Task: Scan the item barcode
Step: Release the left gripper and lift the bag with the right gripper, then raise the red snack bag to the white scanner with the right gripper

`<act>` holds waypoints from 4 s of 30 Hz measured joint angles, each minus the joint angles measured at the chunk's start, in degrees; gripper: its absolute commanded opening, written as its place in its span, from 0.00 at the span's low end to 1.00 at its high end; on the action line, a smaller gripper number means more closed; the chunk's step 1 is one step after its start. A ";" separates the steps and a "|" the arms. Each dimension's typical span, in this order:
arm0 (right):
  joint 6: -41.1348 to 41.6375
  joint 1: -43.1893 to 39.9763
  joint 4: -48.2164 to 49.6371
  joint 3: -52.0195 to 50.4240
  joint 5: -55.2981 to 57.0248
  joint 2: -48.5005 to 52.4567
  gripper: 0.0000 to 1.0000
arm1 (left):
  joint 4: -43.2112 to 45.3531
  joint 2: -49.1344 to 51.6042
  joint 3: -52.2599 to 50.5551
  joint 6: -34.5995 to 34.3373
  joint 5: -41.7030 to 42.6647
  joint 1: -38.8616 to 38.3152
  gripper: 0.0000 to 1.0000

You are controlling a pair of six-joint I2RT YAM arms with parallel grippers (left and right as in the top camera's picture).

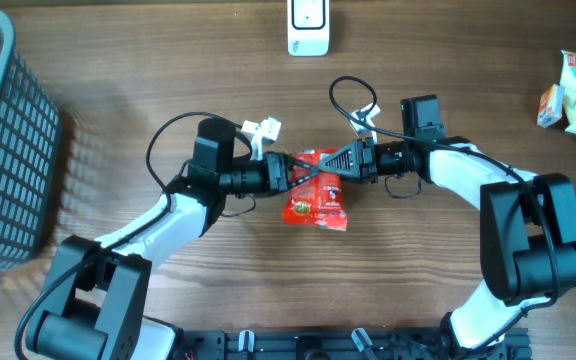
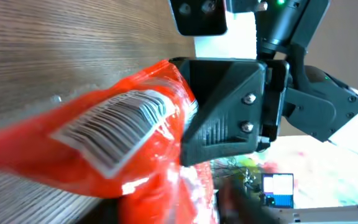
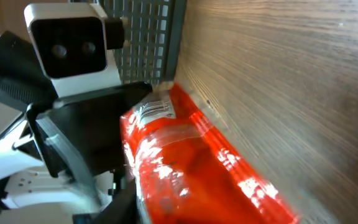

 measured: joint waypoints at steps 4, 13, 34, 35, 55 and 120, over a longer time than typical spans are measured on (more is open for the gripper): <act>0.87 0.11 -0.02 0.00 0.00 0.00 0.24 | 0.68 0.00 0.00 -0.22 0.09 0.00 0.82; -0.39 0.11 4.98 -0.02 -0.02 0.00 0.04 | 3.67 -0.13 0.02 -0.11 -0.20 5.53 0.81; -14.27 0.09 32.85 -0.07 7.39 0.00 0.04 | -22.08 -10.49 0.13 3.23 -23.78 15.23 0.89; -15.43 0.09 32.81 -0.07 8.33 0.00 0.04 | -23.23 -10.49 0.13 3.34 -25.64 15.23 0.93; -23.32 0.15 42.21 -0.07 18.51 -0.02 0.04 | -30.53 -10.49 0.11 4.00 -39.67 15.23 1.00; -105.31 11.93 62.95 35.43 81.81 34.21 0.04 | -30.56 -10.49 0.11 4.00 -40.46 15.23 1.00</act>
